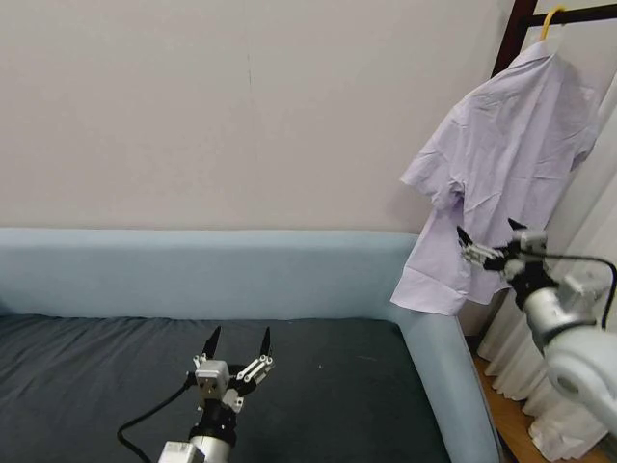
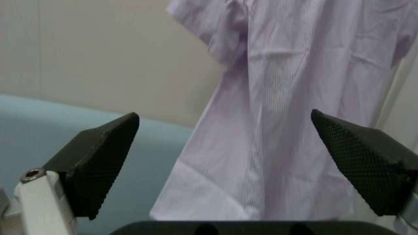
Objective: Pick up the clothes from the sofa and hang them on the clothes hanger.
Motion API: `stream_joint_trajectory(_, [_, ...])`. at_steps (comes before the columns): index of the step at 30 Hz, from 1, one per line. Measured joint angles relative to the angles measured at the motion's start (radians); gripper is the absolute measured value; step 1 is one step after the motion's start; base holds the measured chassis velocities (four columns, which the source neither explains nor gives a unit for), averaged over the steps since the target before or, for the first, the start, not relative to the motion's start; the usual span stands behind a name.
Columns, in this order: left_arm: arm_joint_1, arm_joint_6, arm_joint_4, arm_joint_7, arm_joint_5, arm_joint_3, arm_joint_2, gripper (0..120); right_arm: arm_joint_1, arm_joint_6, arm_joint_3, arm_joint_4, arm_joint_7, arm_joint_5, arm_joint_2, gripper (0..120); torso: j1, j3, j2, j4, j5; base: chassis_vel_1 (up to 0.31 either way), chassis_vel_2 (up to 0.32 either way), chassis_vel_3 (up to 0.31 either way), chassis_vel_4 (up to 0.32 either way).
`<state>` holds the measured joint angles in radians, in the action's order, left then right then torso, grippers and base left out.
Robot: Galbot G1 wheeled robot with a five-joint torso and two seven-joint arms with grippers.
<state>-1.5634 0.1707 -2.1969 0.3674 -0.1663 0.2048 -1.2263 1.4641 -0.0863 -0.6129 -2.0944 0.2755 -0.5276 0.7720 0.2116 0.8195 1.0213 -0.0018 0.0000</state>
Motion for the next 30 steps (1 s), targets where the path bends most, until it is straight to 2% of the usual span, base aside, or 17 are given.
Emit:
stream_joint_trajectory(3, [-0.045,0.038,0.013,-0.015,0.015,0.007,-0.005,100,0.182,-0.114,-0.039,-0.052,-0.067,0.180,0.215,100,0.000,0.000,0.000,0.0000,-0.0002,0.000,0.000,0.000,0.000])
stream_joint_trajectory(4, [-0.045,0.038,0.013,-0.015,0.015,0.007,-0.005,100,0.182,-0.114,-0.039,-0.052,-0.067,0.180,0.215,100,0.000,0.000,0.000,0.0000,-0.0002,0.000,0.000,0.000,0.000])
stream_joint_trajectory(6, [-0.073,0.062,0.015,-0.020,0.023,0.014,-0.005,100,0.248,-0.171,-0.031,-0.075,-0.085,0.283,0.305,100,0.000,0.000,0.000,0.0006,-0.0006,0.000,0.000,0.000,0.000])
stream_joint_trajectory(9, [-0.122,0.109,0.022,-0.028,0.037,0.023,-0.013,100,0.313,-0.211,-0.013,-0.107,-0.089,0.358,0.385,100,0.000,0.000,0.000,0.0010,-0.0006,0.000,0.000,0.000,0.000])
stream_joint_trajectory(19, [-0.127,0.162,0.049,-0.038,0.063,0.023,-0.029,100,0.382,-0.243,-0.002,-0.155,-0.085,0.402,0.449,100,0.000,0.000,0.000,0.0007,-0.0005,0.000,0.000,0.000,0.000])
stream_joint_trajectory(30, [-0.119,0.160,0.059,-0.036,0.068,0.015,-0.033,100,0.383,-0.247,0.012,-0.140,-0.072,0.413,0.466,100,0.000,0.000,0.000,0.0007,-0.0002,0.000,0.000,0.000,0.000])
